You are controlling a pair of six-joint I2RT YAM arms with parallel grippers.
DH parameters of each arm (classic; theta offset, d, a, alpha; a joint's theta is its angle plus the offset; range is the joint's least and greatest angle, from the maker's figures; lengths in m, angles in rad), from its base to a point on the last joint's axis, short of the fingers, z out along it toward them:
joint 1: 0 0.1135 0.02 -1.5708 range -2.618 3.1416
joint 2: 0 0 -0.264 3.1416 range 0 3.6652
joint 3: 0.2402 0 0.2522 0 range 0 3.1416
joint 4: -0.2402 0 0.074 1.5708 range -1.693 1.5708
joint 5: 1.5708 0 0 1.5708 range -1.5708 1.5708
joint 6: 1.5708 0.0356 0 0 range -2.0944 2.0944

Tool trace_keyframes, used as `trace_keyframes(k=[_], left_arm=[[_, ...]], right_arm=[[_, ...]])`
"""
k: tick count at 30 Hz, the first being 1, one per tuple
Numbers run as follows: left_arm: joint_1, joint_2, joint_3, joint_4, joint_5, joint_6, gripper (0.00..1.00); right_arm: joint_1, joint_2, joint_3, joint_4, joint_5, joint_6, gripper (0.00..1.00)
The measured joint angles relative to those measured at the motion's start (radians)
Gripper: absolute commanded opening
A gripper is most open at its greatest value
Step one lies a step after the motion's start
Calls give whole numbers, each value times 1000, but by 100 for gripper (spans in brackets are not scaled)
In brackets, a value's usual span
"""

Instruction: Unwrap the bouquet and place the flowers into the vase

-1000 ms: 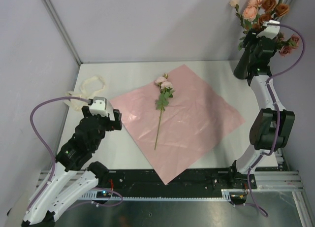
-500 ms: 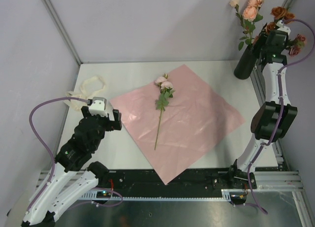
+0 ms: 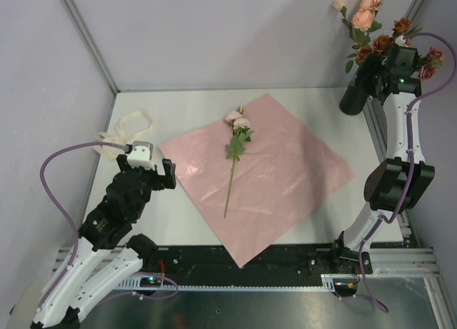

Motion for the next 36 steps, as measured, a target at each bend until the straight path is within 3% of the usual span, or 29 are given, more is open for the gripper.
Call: trace_keyframes(k=[3,6,14,20,29,36], left_arm=[[0,0,0,0,1,0,100],[0,-1,0,0,1,0,100],[1,-7,0,0,1,0,100],[1,-7,0,0,2,0,100],[1,-6,0,0,2,0,100],[1,9,0,-1,5,0,100]], right_arm=[[12,-57,-23,-20,-19,10,86],[27,-109,-23,-25,-23,13,98],[57,-146,-15,-100,-16,-3,99],[91,-278,-301,13,-93,1,99],[317,-471,-768,287,-147,121,84],[546,-407,-900,441,-119,237,74]])
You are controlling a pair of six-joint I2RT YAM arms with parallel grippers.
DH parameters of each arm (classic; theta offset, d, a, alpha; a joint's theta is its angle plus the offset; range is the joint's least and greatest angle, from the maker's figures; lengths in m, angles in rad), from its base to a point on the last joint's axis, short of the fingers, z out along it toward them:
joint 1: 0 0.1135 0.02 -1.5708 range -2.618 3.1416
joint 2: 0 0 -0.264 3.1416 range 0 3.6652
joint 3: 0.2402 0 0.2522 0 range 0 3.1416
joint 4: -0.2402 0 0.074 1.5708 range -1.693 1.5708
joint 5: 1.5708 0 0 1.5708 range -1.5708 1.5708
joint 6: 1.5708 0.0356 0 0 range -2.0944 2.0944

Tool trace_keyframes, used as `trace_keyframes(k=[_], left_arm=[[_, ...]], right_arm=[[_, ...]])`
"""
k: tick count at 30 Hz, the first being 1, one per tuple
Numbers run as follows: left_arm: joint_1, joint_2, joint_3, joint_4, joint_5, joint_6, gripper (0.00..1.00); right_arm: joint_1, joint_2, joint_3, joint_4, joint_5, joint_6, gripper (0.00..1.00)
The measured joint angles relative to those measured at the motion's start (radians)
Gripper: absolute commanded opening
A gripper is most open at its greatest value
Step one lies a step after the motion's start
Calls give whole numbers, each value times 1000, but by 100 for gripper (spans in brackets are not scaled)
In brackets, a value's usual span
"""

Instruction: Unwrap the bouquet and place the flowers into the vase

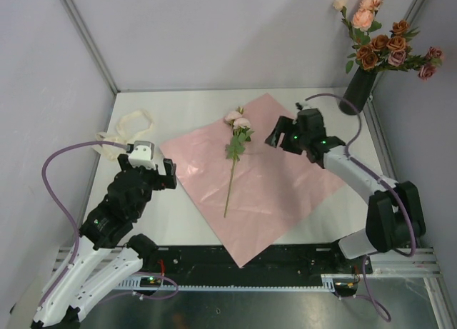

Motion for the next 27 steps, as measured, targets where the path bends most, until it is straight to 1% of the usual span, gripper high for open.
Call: trace_keyframes(k=[4,8,12,18,27], left_arm=[[0,1,0,0,0,0,100],[0,1,0,0,0,0,100],[0,1,0,0,0,0,100],[0,1,0,0,2,0,100],[0,3,0,0,4,0,100]], right_arm=[[111,97,-2,77,47,98,71],[184,195,-3,173,88,199,63],[238,274,-4,267,94,245,57],[291,392,-3,391,94,274,52],[315,478,29,448,100,276,49]])
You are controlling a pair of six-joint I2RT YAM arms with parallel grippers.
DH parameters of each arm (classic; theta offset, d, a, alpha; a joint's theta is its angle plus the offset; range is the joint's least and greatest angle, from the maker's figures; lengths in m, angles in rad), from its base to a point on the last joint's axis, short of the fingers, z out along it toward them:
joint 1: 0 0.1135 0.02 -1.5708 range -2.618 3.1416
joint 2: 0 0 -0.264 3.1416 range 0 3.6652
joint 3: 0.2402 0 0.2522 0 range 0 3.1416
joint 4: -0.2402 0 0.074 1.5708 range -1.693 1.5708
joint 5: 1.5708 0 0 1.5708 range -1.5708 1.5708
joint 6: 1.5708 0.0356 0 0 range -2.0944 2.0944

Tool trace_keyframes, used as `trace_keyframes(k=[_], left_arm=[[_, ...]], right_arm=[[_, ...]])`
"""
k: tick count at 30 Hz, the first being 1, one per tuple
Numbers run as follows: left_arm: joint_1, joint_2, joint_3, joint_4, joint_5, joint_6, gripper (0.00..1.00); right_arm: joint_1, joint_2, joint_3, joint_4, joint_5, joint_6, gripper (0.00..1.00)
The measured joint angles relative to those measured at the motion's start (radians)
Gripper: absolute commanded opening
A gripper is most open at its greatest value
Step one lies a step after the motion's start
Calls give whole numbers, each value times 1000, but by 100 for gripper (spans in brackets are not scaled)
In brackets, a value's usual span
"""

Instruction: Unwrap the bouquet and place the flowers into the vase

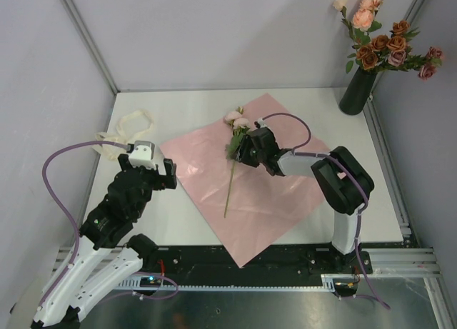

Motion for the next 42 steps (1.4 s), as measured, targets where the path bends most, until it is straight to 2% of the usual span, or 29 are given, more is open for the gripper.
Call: trace_keyframes(k=[12,16,23,30,37,42], left_arm=[[0,2,0,0,1,0,100],[0,2,0,0,6,0,100],[0,2,0,0,8,0,100],[0,3,0,0,11,0,100],[0,6,0,-1,12,0,100],[0,8,0,-2,12,0,100]], right_arm=[[17,93,47,34,11,0,38],[30,116,60,57,22,-5,27],[35,124,63,61,24,-12,2],[36,69,63,44,23,-34,0],[21,-132,63,37,38,-116,0],[-42,-269,63,97,52,-202,0]])
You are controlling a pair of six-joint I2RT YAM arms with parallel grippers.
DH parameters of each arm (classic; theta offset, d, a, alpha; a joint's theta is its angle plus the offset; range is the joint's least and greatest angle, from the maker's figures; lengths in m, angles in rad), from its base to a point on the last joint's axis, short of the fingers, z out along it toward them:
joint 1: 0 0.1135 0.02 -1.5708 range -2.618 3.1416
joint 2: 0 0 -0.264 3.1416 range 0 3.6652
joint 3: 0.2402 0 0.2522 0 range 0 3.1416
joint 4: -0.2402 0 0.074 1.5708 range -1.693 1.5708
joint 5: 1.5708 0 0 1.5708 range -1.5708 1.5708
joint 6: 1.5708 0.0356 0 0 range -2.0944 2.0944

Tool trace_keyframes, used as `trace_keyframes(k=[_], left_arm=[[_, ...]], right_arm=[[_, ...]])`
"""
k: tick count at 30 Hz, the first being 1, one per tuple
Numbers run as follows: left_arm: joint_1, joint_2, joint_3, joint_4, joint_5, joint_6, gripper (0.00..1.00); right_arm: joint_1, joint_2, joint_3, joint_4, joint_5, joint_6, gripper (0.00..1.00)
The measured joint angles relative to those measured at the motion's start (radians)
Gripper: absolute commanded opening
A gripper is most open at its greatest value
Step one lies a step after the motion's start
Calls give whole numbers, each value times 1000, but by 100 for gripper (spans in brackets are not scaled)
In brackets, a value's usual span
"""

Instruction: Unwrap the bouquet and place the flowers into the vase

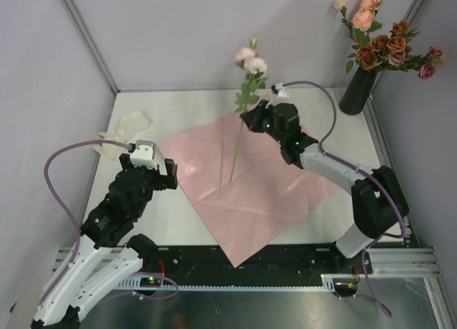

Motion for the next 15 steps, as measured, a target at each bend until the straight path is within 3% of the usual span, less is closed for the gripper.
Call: trace_keyframes(k=[8,15], left_arm=[[0,0,0,0,3,0,100],[0,6,0,0,3,0,100]], right_arm=[[-158,-104,0,172,-24,-181,0],[-252,-130,5,353,-66,-437,0]])
